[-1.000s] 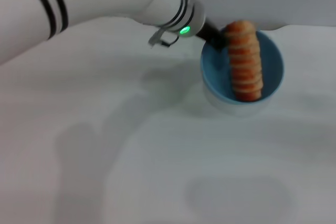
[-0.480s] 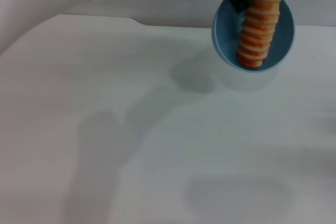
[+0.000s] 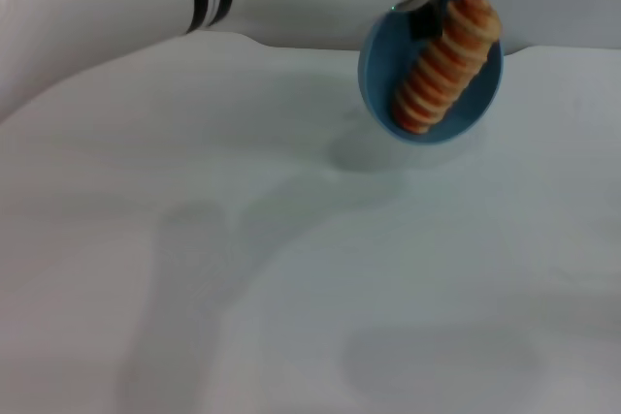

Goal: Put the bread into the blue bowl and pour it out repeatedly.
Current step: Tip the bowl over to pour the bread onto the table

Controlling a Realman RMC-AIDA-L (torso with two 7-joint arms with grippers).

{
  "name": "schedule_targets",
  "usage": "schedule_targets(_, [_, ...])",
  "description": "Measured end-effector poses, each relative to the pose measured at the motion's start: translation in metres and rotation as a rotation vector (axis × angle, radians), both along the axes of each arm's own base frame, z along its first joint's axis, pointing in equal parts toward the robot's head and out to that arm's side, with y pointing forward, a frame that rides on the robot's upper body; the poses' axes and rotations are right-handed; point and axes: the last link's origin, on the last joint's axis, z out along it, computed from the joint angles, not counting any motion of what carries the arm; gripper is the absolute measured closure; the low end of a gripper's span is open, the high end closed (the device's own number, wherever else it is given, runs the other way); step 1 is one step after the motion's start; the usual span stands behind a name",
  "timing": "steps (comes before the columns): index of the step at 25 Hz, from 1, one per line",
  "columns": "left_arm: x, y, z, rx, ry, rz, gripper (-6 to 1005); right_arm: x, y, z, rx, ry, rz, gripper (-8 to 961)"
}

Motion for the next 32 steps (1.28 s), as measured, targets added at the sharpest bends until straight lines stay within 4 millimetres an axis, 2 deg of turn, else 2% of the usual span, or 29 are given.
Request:
schedule_targets(6, [0.002,-0.003,-0.006,-0.019,0.027,-0.065,1001,-0.004,0.005,-0.002,-0.004,0.006,0.012,238])
schedule_targets(20, [-0.013,-0.012,-0.015,-0.072,0.099,-0.201,1001,-0.009,0.015,-0.005,-0.01,0.012,0.019,238])
schedule_targets(26, [-0.012,-0.028,-0.021,-0.084,0.104,-0.341,1001,-0.006,0.022,-0.008,-0.027,0.011,-0.02,237])
schedule_targets(32, [-0.015,-0.026,-0.02,-0.076,0.09,-0.338,1001,-0.01,0.027,-0.01,-0.034,0.014,-0.009,237])
